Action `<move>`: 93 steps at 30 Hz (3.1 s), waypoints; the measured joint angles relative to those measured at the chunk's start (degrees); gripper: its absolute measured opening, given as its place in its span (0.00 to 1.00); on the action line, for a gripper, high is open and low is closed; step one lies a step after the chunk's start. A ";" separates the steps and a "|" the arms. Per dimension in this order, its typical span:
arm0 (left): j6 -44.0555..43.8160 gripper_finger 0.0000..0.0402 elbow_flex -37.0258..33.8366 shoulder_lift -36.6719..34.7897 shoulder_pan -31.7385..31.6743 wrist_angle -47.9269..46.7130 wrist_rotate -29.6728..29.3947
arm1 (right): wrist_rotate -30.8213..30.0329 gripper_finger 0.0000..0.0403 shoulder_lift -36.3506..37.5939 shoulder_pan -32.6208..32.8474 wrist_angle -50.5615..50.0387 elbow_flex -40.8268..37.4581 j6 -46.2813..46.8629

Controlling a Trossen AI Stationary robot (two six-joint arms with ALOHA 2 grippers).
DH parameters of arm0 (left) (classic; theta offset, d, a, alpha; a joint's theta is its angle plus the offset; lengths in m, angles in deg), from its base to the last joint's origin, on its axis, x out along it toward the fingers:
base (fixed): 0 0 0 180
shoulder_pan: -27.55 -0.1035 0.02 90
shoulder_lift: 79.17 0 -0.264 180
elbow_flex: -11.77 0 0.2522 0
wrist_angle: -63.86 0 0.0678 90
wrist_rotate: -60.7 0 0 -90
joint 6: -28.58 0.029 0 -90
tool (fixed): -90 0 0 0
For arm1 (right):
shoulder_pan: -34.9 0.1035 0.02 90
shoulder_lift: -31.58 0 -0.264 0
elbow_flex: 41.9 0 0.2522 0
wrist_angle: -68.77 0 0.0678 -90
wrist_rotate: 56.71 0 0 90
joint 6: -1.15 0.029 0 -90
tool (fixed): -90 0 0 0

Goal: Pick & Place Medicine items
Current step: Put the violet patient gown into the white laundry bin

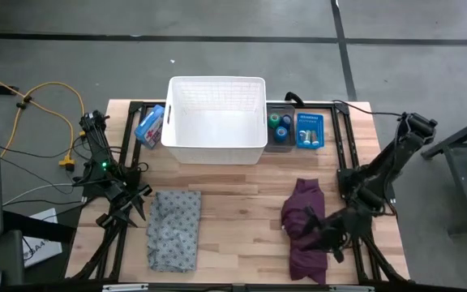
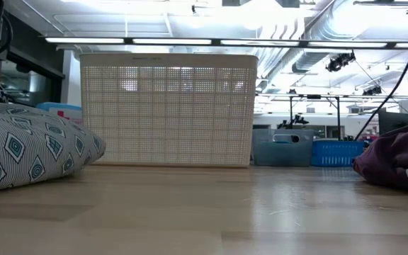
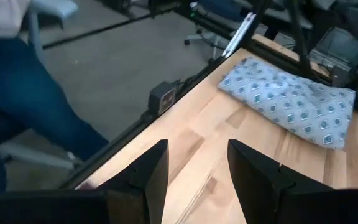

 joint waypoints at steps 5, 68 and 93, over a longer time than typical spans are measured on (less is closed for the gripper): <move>0.00 0.32 0.00 0.02 0.01 0.00 -0.01 | -2.56 0.38 0.00 5.93 -3.34 0.03 -0.49; 0.00 0.32 0.00 0.02 0.00 0.00 -0.02 | 7.79 0.60 0.00 18.98 -19.60 0.15 1.56; 0.00 0.32 0.00 0.01 0.01 0.00 -0.01 | 1.48 0.97 -10.88 19.13 -30.20 0.04 -9.50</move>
